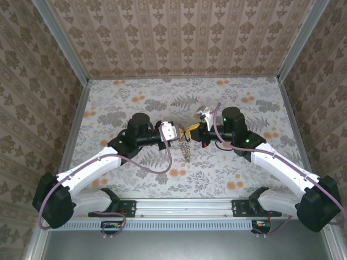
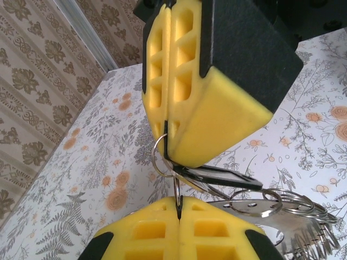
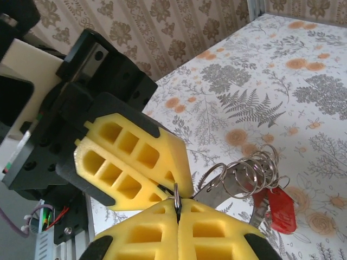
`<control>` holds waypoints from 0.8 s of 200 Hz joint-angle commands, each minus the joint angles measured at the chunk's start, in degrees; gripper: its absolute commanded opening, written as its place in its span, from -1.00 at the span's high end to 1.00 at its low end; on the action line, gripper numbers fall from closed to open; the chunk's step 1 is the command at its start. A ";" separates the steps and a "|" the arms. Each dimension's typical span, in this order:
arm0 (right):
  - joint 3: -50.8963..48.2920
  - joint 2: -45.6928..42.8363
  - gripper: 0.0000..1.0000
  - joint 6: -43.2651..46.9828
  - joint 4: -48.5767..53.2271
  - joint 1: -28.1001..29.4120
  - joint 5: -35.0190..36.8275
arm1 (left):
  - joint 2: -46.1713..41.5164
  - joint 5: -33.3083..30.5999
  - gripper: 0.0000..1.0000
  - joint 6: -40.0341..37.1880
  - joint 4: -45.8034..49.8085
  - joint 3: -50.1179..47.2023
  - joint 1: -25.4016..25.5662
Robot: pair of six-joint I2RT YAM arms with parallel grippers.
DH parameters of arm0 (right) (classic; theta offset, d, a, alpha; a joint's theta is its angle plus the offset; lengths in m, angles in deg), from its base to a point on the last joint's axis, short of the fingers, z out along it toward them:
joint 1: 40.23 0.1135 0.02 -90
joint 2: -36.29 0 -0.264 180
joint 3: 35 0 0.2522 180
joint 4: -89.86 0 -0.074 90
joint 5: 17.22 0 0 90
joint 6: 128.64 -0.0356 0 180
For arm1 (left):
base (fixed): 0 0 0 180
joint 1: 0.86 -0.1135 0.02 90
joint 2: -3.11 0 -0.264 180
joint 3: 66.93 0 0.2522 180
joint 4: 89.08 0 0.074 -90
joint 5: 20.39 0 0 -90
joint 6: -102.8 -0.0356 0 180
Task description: Put the keys on the keyring
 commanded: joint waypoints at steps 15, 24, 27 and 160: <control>1.07 0.42 1.00 -0.32 2.27 0.22 2.70 | -0.76 0.08 1.00 1.26 -2.79 1.70 -0.26; 0.99 0.34 1.00 -0.30 2.71 0.22 3.02 | -0.84 -0.09 1.00 1.26 -2.70 1.64 -0.26; 0.99 0.34 1.00 -0.31 2.77 0.22 3.21 | -0.89 -0.06 1.00 1.24 -2.71 1.65 -0.26; 1.77 2.39 1.00 -4.39 3.61 0.22 3.07 | -0.98 0.96 1.00 0.63 -5.00 0.93 0.32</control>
